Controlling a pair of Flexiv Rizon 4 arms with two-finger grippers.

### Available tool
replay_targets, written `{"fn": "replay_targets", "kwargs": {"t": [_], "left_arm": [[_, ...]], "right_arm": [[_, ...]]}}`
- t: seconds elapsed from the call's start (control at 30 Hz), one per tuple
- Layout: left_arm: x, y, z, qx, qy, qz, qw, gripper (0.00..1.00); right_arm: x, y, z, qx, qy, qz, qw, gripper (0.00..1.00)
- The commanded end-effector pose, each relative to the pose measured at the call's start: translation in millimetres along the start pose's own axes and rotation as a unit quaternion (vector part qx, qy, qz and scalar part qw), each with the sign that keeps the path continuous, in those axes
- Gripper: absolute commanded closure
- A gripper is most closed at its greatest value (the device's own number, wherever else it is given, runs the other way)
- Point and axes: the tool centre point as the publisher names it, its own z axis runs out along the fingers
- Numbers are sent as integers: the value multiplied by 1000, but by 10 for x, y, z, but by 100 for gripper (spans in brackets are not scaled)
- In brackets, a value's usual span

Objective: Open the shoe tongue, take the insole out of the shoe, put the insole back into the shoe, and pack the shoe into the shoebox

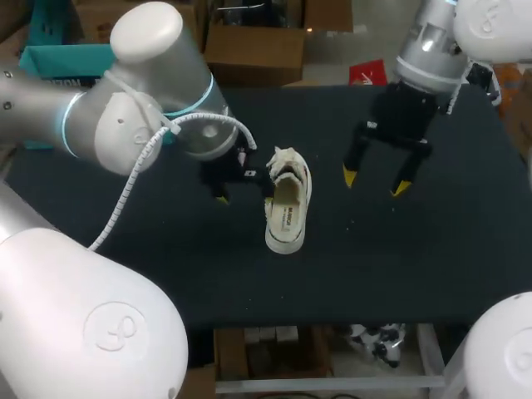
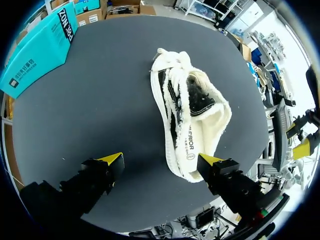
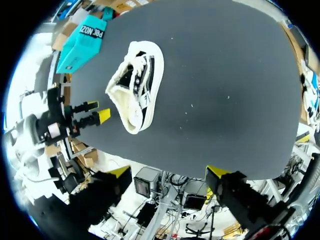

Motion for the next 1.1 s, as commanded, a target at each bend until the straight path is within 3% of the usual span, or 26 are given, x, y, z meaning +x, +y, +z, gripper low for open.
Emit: {"fn": "replay_targets", "kwargs": {"t": [0.03,0.3,0.33,0.37,0.4,0.43,0.47,0.63,0.83,0.93,1.03,1.1], "left_arm": [[92,-79,129,7,-60,-10,998,0],[179,-231,341,10,-85,-18,996,0],[180,-241,361,6,-84,-20,996,5],[176,-251,380,4,-84,-22,996,20],[167,-253,399,3,-85,-25,996,28],[158,-260,416,3,-86,-25,996,47],[149,-266,429,1,-87,-28,996,56],[116,-319,474,4,-97,-36,995,75],[125,-367,469,6,-94,-38,995,75],[123,-414,490,5,-95,-38,995,81],[106,-462,512,5,-94,-41,995,99],[91,-483,529,4,-93,-42,995,95]], "right_arm": [[59,48,-6,14,-23,-19,999,0],[11,34,-2,5,-25,-39,999,0],[-17,10,-3,0,-27,-49,998,0],[-54,-10,-3,-4,-35,-51,998,0],[-99,-40,-2,-13,-43,-76,996,0],[-139,-71,1,-21,-47,-91,995,0],[-181,-102,2,-26,-56,-100,993,0],[-310,-192,26,-49,-81,-149,984,0],[-354,-192,15,-41,-115,-191,974,0],[-377,-187,9,-40,-128,-210,968,0],[-401,-187,5,-39,-137,-225,964,0],[-413,-192,4,-39,-143,-235,961,0]]}}
